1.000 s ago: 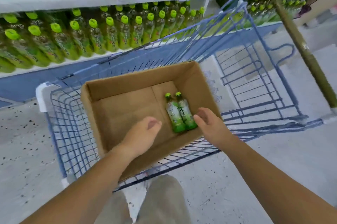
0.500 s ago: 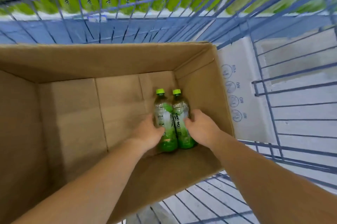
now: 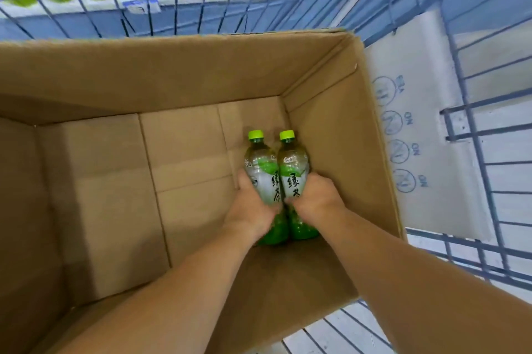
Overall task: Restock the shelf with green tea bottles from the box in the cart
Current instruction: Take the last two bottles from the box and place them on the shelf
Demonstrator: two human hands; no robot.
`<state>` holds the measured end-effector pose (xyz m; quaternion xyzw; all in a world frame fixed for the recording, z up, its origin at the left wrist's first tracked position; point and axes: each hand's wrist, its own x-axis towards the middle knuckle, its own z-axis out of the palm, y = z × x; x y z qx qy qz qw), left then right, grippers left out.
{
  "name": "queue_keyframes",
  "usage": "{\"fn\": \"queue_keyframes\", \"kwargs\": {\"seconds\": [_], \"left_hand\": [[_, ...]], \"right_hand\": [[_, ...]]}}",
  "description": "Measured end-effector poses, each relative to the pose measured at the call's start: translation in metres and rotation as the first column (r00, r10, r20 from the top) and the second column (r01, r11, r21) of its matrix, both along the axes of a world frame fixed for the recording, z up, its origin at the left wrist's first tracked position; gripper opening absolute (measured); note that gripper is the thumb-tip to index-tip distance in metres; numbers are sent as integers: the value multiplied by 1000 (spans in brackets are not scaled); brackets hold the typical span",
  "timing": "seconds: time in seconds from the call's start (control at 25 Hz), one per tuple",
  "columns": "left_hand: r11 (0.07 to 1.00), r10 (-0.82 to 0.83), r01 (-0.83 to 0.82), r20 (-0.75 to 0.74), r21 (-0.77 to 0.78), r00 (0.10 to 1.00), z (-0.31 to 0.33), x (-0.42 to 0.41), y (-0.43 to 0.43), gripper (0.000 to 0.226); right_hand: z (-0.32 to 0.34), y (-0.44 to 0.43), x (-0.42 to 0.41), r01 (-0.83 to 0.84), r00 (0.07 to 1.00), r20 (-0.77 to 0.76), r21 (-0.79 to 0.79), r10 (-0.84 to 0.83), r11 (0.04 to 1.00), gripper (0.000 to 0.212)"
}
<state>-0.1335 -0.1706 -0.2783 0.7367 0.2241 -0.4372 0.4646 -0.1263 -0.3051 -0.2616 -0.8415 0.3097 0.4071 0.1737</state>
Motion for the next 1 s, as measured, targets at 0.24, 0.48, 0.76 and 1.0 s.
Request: {"fn": "queue_keyframes", "kwargs": {"seconds": [0.24,0.48,0.76,1.0], "left_hand": [[995,-97,98,-39,21,995,3,11,24,46],[992,-125,125,-32,23,992,27,21,57,54],[996,-73,77,74,-50,995,129,23,105,56],[996,36,-23,174,-81,984,258,7,160,39]], "right_hand": [[-5,2,1,48,998,26,33,-49,998,61],[-5,26,2,262,965,9,49,-262,964,71],[84,36,-10,339,920,106,273,-378,900,71],[222,75,-23,262,884,266,399,-384,879,38]]}}
